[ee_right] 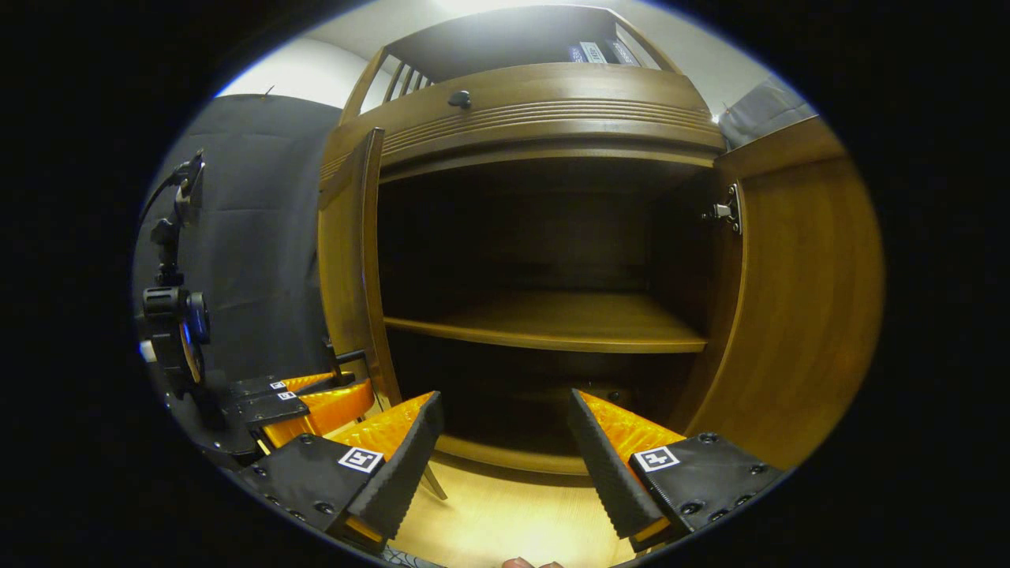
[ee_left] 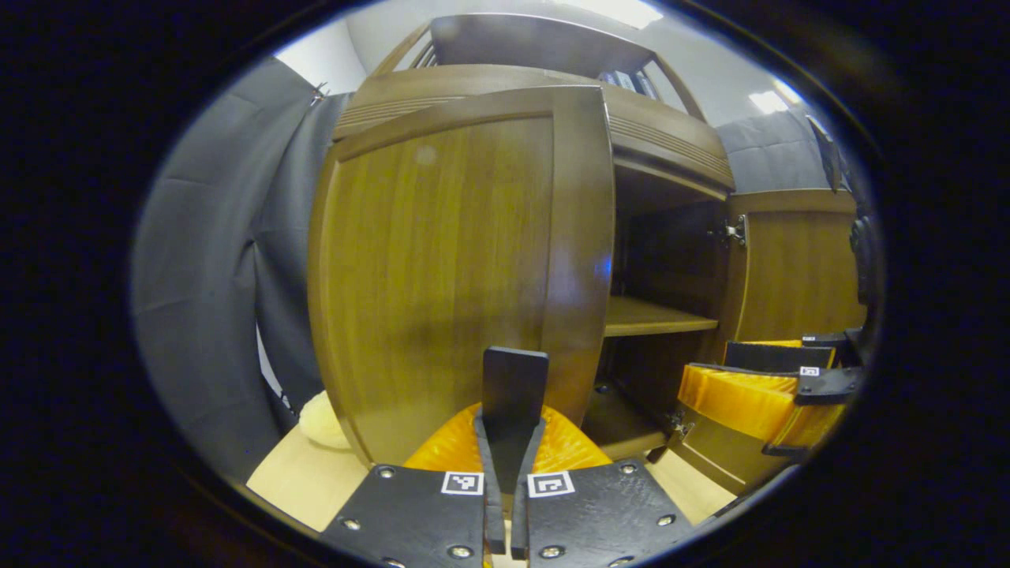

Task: Open the right door of the double-door shoe cabinet with the right hand, and open the left door with the left hand.

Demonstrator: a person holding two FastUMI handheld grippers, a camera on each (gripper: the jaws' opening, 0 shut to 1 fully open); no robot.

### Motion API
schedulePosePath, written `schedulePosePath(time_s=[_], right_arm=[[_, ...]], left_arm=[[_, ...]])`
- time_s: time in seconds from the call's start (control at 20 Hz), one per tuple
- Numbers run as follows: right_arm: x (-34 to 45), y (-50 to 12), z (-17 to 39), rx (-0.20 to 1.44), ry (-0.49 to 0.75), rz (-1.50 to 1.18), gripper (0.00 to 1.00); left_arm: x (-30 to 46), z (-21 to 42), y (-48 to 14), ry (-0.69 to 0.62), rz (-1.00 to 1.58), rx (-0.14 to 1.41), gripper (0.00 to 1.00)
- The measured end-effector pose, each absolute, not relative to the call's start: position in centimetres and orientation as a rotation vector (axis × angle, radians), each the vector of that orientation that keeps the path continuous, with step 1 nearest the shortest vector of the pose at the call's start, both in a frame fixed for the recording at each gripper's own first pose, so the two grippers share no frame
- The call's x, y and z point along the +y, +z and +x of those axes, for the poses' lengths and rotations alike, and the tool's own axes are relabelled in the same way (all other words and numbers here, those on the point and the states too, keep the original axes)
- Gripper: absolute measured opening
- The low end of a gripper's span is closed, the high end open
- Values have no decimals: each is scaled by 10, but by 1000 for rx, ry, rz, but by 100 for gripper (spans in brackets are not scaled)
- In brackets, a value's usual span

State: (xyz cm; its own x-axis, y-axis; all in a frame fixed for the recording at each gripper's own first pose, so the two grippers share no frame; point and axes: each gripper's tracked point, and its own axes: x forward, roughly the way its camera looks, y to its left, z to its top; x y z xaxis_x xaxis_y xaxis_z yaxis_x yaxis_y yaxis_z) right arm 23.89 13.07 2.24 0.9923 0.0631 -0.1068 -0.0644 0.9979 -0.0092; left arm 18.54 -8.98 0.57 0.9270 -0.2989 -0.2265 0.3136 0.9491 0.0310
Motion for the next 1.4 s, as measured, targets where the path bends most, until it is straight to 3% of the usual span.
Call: schedulePosePath(time_s=[0.45,0.5,1.4], right_arm=[[132,28,207,72,35,-26,96],[133,28,203,70,34,-25,100],[129,15,161,32,12,-5,96]], left_arm=[[-87,185,5,-285,67,203,7],[-87,184,6,-280,70,200,6],[-87,183,7,-258,65,123,3]])
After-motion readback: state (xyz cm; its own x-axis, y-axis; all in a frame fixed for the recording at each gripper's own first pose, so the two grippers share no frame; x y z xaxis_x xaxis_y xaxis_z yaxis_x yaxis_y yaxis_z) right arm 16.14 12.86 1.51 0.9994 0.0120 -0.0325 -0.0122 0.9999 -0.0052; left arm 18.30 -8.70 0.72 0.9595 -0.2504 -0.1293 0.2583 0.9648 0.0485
